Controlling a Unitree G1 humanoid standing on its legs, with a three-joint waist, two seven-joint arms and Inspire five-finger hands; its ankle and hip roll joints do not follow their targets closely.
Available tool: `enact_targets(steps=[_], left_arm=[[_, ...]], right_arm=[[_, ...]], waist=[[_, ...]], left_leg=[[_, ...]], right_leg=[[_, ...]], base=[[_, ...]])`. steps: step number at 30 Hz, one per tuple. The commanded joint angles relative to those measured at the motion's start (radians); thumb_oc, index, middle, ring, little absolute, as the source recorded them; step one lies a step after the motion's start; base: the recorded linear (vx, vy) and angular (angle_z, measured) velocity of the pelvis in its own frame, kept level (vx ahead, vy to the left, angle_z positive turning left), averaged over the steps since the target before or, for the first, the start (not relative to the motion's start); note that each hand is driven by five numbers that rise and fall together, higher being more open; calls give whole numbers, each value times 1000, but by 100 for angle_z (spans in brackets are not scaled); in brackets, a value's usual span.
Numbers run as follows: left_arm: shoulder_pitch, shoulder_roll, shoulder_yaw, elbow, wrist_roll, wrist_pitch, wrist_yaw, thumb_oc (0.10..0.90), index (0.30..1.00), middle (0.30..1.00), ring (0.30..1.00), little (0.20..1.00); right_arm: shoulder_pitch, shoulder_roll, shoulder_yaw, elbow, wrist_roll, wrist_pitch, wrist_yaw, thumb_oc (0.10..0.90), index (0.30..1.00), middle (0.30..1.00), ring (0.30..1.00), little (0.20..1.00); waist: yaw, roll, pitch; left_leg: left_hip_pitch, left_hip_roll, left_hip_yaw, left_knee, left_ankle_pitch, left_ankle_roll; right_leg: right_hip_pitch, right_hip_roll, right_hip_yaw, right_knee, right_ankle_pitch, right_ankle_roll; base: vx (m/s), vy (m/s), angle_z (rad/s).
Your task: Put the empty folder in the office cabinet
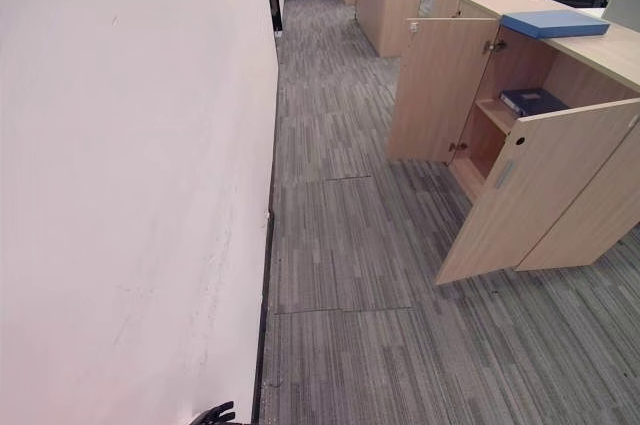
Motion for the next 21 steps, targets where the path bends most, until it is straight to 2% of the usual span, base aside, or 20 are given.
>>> enact_targets(steps=[1, 11, 21], left_arm=[[37, 85, 66, 77, 5, 3, 19, 800, 900, 900, 900, 900], [36, 86, 48, 86, 49, 10, 14, 800, 900, 900, 900, 900], [25, 96, 36, 83, 75, 15, 16, 800, 900, 900, 900, 900]], right_arm=[[-53, 11, -3, 57, 12, 3, 9, 800, 900, 900, 900, 900], [-55, 7, 26, 85, -83, 25, 2, 800, 900, 900, 900, 900], [-61, 0, 34, 86, -93, 30, 16, 800, 900, 900, 900, 900]], waist=[[2, -43, -28], [0, -41, -25], [-3, -41, -13]], left_leg=[[-30, -123, -19, -8, -84, 33], [-27, -122, -25, -8, -86, 33], [-25, -123, -33, -8, -87, 32]], right_leg=[[-1, 25, 37, 0, -40, 74], [5, 24, 31, 0, -44, 70], [11, 25, 22, 0, -50, 66]], base=[[0, 0, 0], [0, 0, 0], [2, -3, 0]])
